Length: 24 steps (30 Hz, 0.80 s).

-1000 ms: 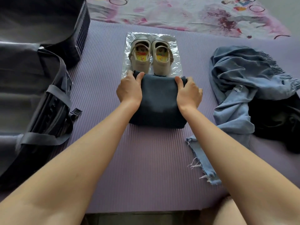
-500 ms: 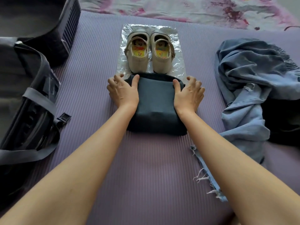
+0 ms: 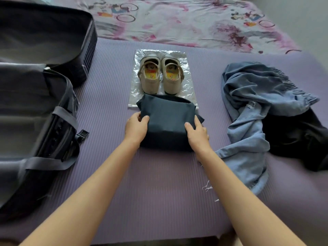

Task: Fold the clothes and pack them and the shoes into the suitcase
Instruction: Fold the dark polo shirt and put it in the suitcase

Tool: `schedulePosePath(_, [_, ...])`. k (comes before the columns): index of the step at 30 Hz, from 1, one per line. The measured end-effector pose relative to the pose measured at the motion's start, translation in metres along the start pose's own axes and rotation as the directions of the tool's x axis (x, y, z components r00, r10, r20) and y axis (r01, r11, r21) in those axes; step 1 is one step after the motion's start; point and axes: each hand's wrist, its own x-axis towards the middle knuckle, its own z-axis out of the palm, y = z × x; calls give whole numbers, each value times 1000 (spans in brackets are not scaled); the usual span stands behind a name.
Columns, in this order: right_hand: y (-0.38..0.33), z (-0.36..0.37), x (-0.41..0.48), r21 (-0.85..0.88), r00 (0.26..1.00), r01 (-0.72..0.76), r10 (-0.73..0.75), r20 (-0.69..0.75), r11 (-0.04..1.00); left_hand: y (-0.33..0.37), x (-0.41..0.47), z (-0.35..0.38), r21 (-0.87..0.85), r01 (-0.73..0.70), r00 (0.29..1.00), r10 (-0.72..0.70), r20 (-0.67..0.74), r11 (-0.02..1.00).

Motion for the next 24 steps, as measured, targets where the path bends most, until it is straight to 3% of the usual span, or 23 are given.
schedulePosePath(5, [21, 5, -38, 79, 997, -11, 5, 73, 997, -28, -34, -29, 18, 5, 995, -6, 96, 1000])
schedulePosePath(9, [41, 8, -78, 213, 990, 48, -75, 120, 976, -63, -67, -49, 1, 41, 978, -40, 203, 999])
schedulePosePath(16, [25, 19, -92, 305, 988, 58, -99, 119, 951, -55, -78, -50, -171, 62, 987, -34, 159, 983])
schedulePosePath(24, [3, 31, -123, 274, 985, 67, -108, 138, 959, -46, -90, -87, -146, -22, 996, 34, 79, 989])
